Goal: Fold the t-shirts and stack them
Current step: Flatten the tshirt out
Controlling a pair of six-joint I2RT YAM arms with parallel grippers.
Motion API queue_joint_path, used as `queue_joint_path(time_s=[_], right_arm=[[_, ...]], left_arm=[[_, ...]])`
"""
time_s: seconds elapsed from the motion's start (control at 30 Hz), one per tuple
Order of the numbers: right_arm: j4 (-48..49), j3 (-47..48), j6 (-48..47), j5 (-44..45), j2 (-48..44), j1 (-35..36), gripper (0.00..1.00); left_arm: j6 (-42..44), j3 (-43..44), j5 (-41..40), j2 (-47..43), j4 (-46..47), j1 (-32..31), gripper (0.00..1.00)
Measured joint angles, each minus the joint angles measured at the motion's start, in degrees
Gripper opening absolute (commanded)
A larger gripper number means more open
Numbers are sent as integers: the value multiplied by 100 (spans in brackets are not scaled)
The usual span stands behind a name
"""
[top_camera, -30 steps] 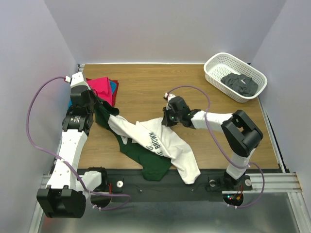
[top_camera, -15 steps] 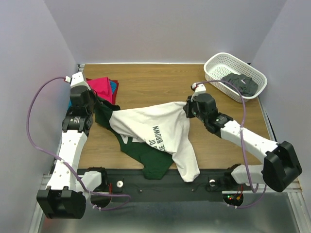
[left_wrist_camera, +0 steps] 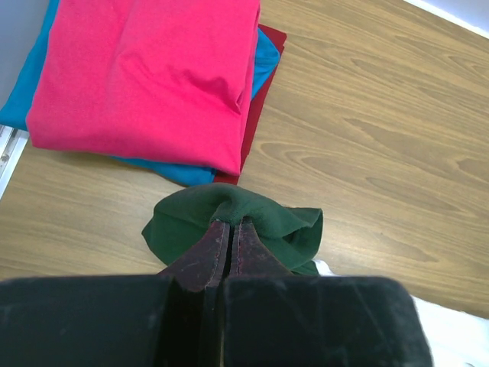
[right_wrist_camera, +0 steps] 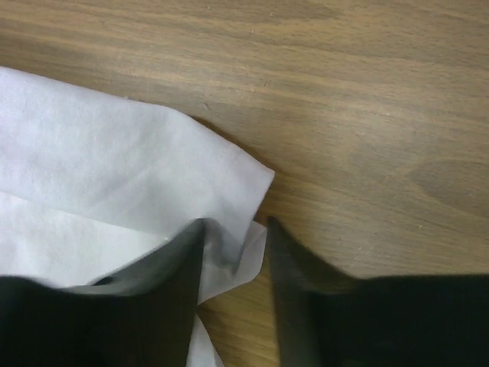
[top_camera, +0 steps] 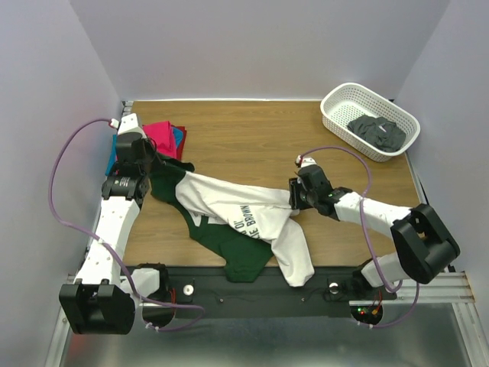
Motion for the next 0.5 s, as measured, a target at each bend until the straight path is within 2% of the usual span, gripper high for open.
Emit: queue_joint_path(time_s=[0.03, 0.13, 0.5], right_arm=[[-4, 31, -11, -17, 22, 0, 76], [-17, 236, 37, -52, 184, 0, 88], [96, 901, 44, -50, 538, -271, 88]], left_arm=[[0, 0, 0, 0, 0, 0, 0], [2, 0, 0, 0, 0, 0, 0], [4, 0, 44, 0, 0, 2, 0]])
